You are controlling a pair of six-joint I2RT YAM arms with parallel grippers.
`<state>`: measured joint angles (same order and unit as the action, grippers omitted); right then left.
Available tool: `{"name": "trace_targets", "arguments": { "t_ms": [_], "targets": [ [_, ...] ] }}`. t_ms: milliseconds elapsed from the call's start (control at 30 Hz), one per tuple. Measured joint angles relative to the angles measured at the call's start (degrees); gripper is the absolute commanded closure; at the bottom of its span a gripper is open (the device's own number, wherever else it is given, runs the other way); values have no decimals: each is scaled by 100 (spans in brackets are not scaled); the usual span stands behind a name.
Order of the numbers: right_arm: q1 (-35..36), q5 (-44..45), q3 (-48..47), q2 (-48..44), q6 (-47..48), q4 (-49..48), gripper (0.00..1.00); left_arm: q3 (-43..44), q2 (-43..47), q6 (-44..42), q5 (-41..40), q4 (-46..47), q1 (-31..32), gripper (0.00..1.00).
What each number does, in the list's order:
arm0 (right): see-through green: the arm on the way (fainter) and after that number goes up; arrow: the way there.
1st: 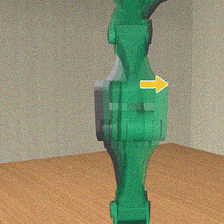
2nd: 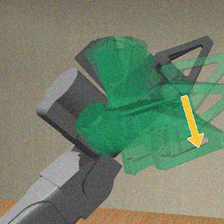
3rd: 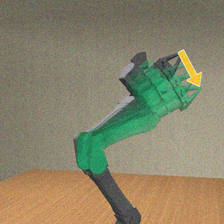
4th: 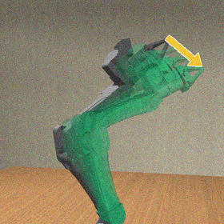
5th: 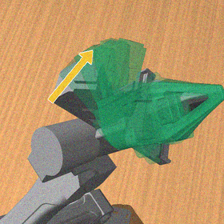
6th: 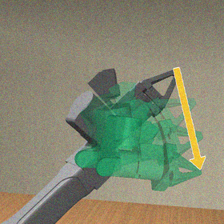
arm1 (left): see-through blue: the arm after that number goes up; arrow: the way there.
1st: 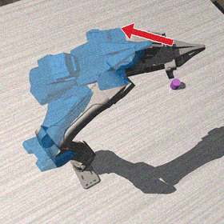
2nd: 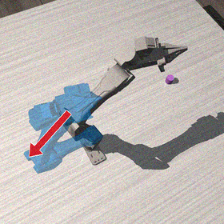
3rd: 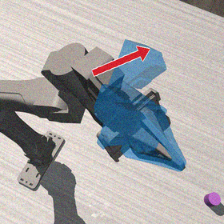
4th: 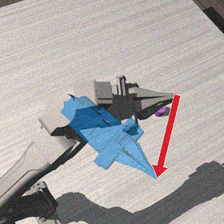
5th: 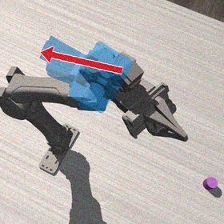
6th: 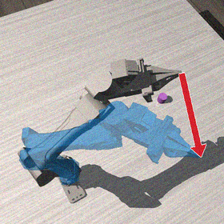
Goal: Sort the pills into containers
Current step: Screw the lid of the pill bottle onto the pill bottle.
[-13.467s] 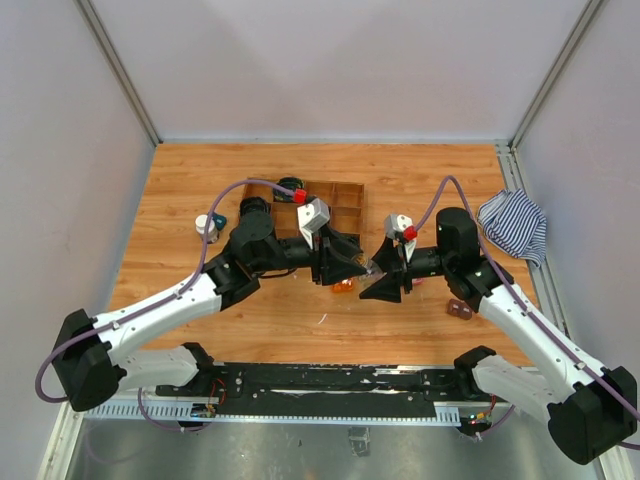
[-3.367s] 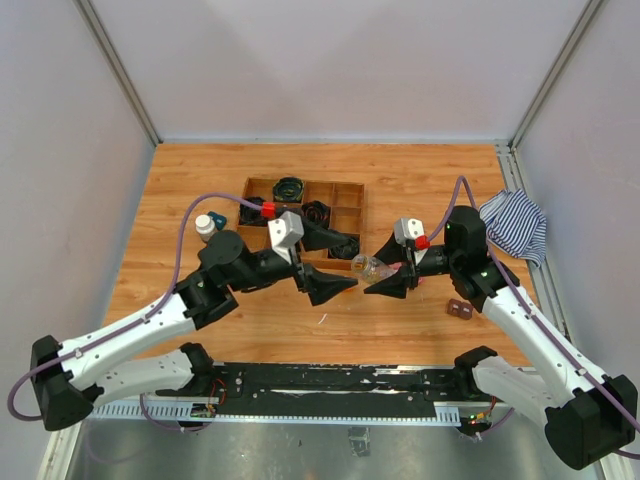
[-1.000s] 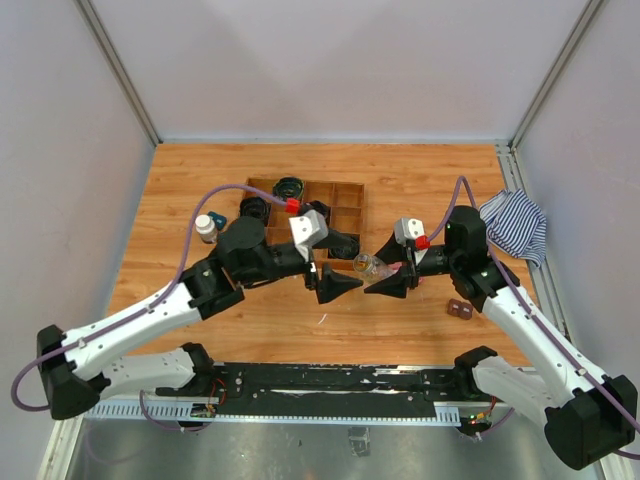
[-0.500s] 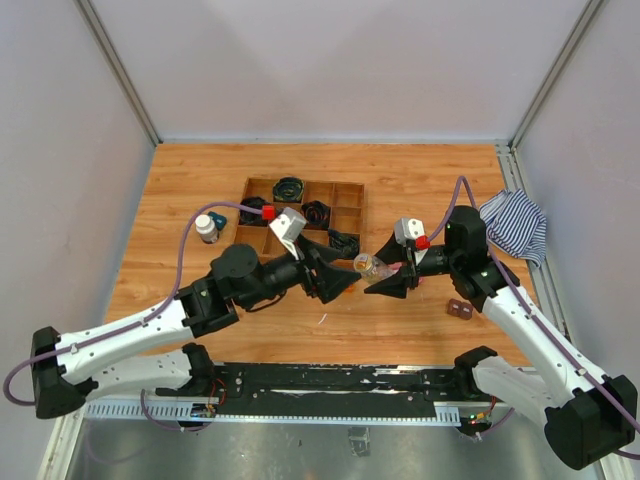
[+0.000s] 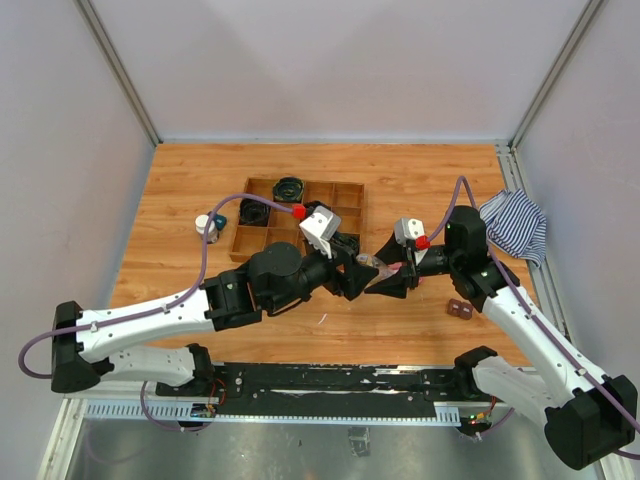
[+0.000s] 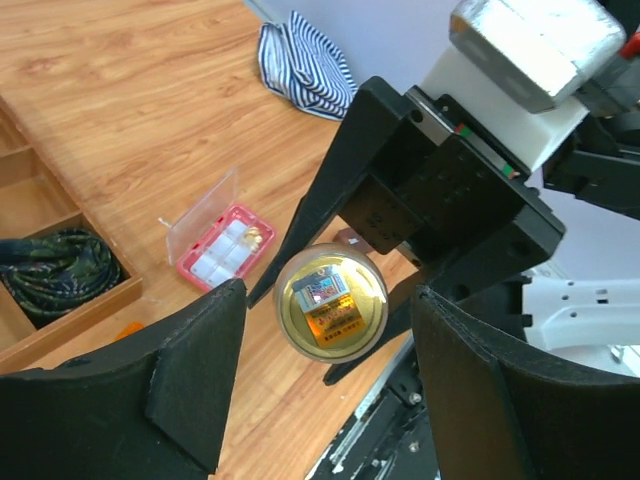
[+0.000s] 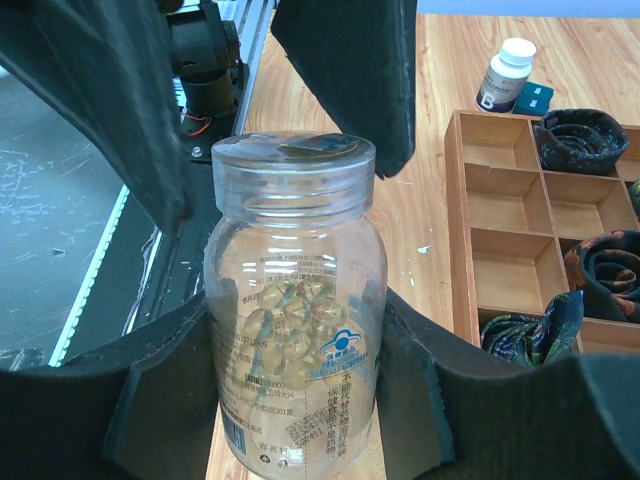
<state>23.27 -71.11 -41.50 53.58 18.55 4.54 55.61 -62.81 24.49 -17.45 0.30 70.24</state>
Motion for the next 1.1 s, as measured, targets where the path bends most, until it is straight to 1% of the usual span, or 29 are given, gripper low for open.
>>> {"name": "trace_targets", "arguments": {
  "t_ms": [133, 167, 200, 233, 333, 500, 600, 733, 767, 800, 833, 900, 1033, 1067, 1100],
  "targets": [
    [0, 2, 0, 0, 0, 0, 99, 70, -127, -74, -129, -149, 4, 48],
    [0, 2, 2, 0, 0, 2, 99, 76, -136, -59, -131, -170, 4, 54],
    [0, 22, 0, 0, -2, 4, 99, 87, -142, -70, -105, -175, 11, 63],
    [0, 26, 2, 2, -4, 2, 99, 109, -151, -74, -70, -177, 15, 67],
    [0, 31, 0, -2, -7, -26, 99, 170, -173, -120, -24, -227, 35, 70],
    [0, 24, 0, -28, 20, -15, 99, 170, -179, -479, 345, -184, -4, 71],
    [0, 13, 0, -74, 28, -15, 99, 170, -181, -957, 778, -107, -103, 71],
    [0, 15, 0, -79, 15, -13, 100, 210, -229, -1530, 1711, -76, -444, 71],
    [-2, 31, 0, -76, 7, -11, 99, 225, -256, -1639, 1978, -76, -555, 69],
    [-2, 42, 0, -74, 2, -11, 100, 238, -273, -1729, 2173, -76, -638, 65],
    [-2, 50, 0, -74, -2, -4, 100, 264, -306, -1836, 2441, -83, -743, 57],
    [-2, 66, 0, -72, -7, 0, 99, 317, -361, -2006, 2776, -96, -872, 35],
    [2, -101, 0, -66, -22, -28, 99, 341, -437, -2199, 3174, -79, -887, 4],
    [2, -127, 0, -63, -20, -22, 99, 284, -411, -2155, 3176, 17, -863, 1],
    [2, -136, 0, -59, -15, -15, 99, 160, -332, -2090, 3147, 184, -855, 1]
  ]
}}
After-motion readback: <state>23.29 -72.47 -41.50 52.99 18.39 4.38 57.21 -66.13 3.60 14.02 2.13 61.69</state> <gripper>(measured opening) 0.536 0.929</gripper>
